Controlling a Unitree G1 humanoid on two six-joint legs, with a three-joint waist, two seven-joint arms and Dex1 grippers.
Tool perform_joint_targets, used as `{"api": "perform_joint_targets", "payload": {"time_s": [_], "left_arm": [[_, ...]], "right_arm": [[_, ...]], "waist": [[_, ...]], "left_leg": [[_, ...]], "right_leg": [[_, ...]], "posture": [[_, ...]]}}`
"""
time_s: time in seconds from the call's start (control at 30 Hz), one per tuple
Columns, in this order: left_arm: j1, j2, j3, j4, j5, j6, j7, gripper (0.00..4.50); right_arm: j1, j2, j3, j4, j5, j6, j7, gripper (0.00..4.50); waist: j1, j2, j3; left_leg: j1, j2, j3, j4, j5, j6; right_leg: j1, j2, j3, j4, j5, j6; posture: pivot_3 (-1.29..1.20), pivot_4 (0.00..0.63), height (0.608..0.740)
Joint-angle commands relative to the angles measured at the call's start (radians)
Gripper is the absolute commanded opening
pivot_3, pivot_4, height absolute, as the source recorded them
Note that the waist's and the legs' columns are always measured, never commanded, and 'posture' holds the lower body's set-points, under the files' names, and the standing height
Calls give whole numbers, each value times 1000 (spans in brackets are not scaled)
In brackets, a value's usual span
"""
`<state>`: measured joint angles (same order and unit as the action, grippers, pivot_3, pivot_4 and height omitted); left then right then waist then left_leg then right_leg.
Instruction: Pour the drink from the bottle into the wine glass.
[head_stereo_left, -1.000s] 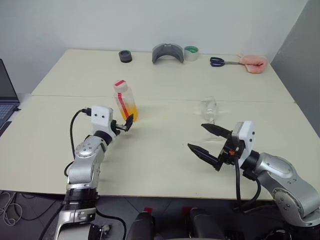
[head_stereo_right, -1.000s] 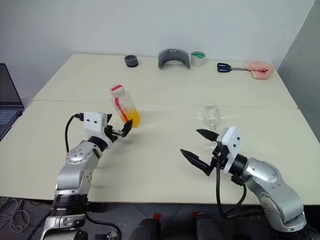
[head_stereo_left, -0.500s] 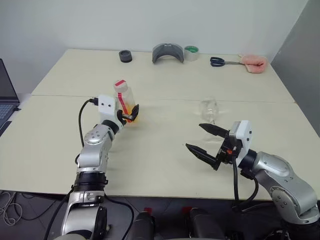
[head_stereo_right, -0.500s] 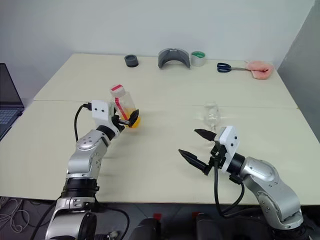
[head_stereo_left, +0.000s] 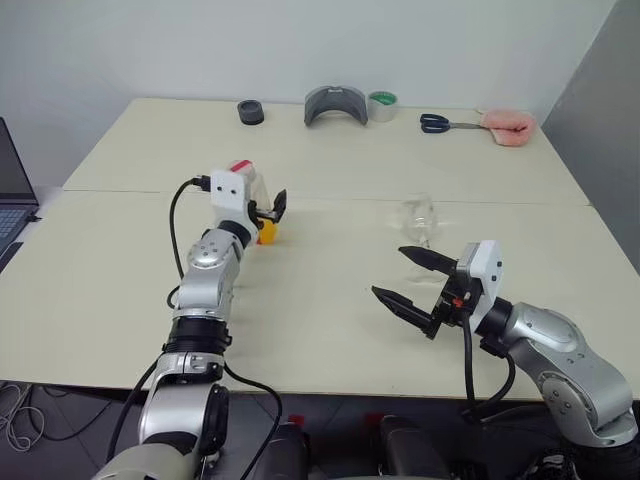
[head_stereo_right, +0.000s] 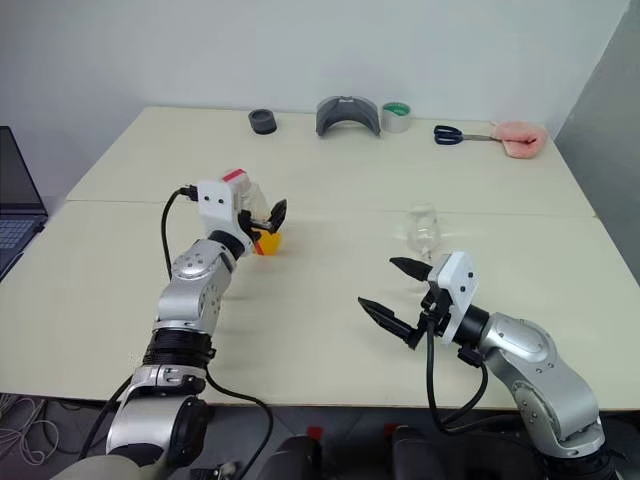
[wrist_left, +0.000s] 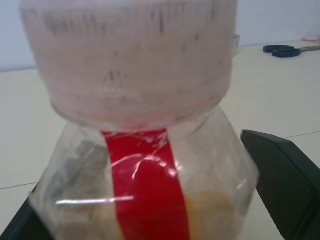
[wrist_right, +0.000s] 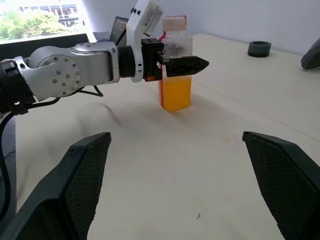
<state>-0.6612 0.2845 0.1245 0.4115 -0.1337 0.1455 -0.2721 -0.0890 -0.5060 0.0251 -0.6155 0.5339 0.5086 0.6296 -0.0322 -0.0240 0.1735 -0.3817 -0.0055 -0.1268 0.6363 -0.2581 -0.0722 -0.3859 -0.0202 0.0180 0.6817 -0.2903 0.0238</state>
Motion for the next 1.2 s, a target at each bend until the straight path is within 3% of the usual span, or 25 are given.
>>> {"api": "perform_joint_targets", "payload": {"time_s": [0.03,0.5,0.6,0.83,1.07,1.2], "left_arm": [[-24,3,1,-9,8,-24,7,4472],[-10,15,-5,-42,49,-19,49,4472],[-9,13,-5,-44,47,-21,46,3848],[-13,4,0,-45,35,-14,45,1849],[27,-6,5,-121,22,4,47,1778],[69,-11,-14,-204,-41,23,-53,1778]], "right_arm": [[-7,-4,-6,-31,9,-7,1,4500],[-31,-9,-13,-40,18,31,-9,4500],[-33,-10,-14,-39,19,33,-7,4500],[-36,-12,-15,-37,15,34,-5,4500],[-29,-10,-17,-41,10,30,-9,4500],[-27,-7,-24,-45,6,24,-16,4500]], "waist": [[0,0,0],[0,0,0],[0,0,0],[0,0,0],[0,0,0],[1,0,0]], "left_leg": [[0,0,0,0,0,0],[0,0,0,0,0,0],[0,0,0,0,0,0],[0,0,0,1,0,0],[0,0,0,1,0,0],[-1,0,0,1,0,0]], "right_leg": [[0,0,0,0,0,0],[0,0,0,0,0,0],[0,0,0,0,0,0],[0,0,0,0,0,0],[0,0,0,0,0,0],[0,0,0,0,0,0]], "posture": [[0,150,740],[0,150,740],[0,150,740],[0,150,740],[0,150,740],[0,150,740]]}}
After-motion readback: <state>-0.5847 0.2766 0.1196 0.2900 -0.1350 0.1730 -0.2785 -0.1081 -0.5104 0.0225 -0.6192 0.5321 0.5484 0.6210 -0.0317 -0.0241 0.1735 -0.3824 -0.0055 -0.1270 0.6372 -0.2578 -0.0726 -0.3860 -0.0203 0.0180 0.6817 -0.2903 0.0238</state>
